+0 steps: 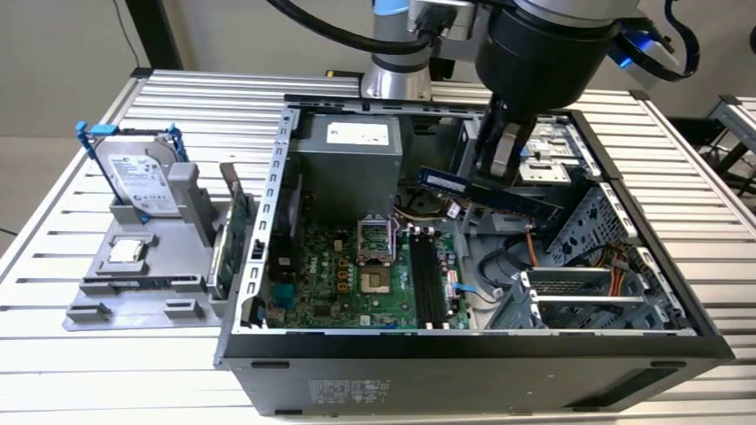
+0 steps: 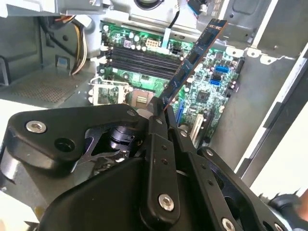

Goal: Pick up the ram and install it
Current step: 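Insert the ram into the slot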

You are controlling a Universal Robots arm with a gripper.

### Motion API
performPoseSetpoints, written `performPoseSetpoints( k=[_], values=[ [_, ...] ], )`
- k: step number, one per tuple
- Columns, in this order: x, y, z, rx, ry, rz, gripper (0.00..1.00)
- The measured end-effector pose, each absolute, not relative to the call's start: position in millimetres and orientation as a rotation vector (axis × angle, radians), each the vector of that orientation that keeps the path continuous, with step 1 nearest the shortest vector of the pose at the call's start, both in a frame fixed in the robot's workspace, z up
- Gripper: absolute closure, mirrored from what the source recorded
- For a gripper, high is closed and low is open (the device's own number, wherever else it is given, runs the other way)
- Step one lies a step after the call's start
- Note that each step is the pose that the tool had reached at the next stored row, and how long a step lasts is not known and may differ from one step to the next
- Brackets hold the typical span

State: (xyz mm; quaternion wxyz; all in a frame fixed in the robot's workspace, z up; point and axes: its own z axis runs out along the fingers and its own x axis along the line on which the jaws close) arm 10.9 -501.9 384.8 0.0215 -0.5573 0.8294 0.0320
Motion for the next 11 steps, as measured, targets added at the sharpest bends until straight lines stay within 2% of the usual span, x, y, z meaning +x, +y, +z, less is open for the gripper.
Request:
performPoseSetpoints(
  k=[11],
  values=[
    [10.8,-501.9,384.9,-1.510,2.699,0.093,1.00]
  ],
)
